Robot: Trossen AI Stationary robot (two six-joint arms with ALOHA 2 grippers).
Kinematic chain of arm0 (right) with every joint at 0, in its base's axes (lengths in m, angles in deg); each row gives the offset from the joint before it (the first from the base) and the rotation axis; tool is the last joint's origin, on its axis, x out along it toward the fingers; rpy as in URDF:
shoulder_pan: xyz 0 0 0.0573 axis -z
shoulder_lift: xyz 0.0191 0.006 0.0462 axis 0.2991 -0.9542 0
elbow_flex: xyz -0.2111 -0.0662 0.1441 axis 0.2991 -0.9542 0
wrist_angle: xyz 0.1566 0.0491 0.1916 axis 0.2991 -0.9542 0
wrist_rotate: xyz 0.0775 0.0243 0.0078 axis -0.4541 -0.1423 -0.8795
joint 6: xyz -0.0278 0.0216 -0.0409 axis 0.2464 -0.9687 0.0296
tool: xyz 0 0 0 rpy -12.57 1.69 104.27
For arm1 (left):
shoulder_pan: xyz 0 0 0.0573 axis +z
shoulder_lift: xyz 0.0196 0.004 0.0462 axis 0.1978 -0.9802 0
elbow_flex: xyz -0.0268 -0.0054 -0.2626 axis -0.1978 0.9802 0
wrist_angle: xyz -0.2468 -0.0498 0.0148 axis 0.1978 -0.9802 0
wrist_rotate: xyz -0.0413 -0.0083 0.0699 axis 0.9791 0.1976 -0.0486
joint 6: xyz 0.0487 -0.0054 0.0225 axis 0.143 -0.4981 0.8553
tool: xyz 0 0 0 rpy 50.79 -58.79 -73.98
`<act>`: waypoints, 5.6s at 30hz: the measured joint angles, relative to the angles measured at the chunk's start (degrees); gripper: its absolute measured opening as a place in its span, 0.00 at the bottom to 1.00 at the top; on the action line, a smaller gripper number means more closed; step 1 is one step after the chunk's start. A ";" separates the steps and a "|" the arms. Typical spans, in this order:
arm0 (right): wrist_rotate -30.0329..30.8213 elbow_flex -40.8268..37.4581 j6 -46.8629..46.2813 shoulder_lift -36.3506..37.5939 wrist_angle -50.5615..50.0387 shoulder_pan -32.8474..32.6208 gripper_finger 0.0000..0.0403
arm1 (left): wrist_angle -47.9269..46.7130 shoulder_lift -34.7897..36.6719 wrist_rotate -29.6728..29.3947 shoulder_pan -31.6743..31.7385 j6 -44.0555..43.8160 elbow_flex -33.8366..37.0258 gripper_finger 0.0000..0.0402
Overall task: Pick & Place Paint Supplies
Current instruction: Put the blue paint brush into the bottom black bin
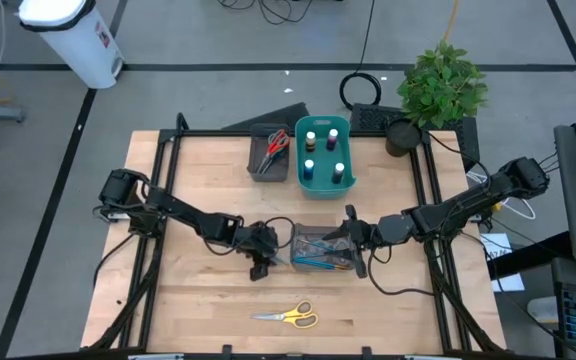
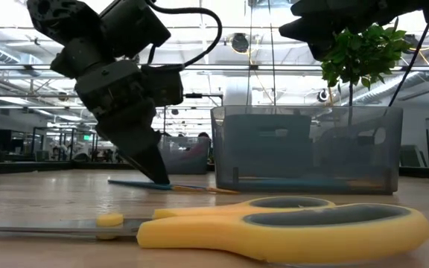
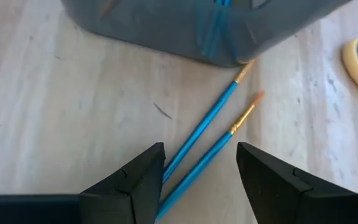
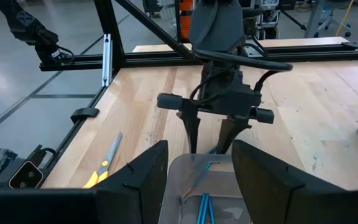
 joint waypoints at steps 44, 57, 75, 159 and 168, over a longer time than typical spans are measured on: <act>-0.02 0.00 0.15 0.00 -0.01 -0.02 0.42 | 0.04 5.05 -1.60 -5.24 21.98 0.33 0.52; 0.00 0.00 0.15 0.00 0.01 -0.02 0.42 | 4.48 9.32 -0.22 -8.16 27.03 0.22 0.52; 0.00 -0.02 0.17 0.00 -0.02 -0.02 0.42 | 4.15 8.82 -2.94 -24.14 30.18 0.17 0.52; 0.41 -0.07 1.48 0.00 0.11 0.52 0.42 | 17.00 13.60 -17.22 -7.09 34.22 -16.67 0.00; 6.34 -0.04 6.10 -2.90 7.17 1.31 0.43 | 16.39 13.60 -17.18 -4.26 33.31 -16.87 0.01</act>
